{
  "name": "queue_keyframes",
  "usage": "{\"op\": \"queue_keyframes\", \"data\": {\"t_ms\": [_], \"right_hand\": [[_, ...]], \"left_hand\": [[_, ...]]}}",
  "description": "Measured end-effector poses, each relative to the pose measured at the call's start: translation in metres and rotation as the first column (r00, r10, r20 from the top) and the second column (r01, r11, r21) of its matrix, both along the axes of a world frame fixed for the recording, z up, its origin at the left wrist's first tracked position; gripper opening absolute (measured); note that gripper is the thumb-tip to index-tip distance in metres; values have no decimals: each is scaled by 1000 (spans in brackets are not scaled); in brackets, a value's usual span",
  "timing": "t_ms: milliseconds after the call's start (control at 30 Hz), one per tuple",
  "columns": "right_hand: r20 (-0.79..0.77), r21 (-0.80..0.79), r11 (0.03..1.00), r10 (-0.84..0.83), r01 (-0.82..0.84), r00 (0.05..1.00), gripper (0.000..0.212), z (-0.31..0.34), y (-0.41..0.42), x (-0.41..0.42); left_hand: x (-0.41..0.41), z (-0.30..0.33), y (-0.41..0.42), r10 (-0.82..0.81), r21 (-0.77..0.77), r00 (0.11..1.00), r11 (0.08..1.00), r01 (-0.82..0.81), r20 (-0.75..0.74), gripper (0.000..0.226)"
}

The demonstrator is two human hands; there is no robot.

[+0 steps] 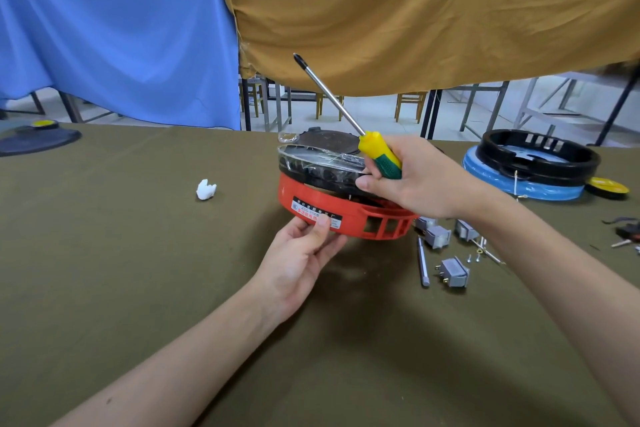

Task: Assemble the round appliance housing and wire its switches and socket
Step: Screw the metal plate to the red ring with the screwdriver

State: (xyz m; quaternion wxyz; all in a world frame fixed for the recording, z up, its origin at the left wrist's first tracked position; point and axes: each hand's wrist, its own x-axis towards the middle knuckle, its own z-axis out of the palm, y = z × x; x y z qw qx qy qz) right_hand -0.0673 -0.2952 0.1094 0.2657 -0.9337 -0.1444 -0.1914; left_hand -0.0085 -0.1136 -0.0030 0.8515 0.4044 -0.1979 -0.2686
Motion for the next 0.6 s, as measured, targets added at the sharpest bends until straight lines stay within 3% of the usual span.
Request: {"op": "queue_keyframes", "data": {"t_ms": [600], "right_hand": [[50, 25, 999, -28, 27, 998, 30, -5, 7, 4]], "left_hand": [[3, -2, -1, 7, -37, 999, 999, -9, -38, 40]]}}
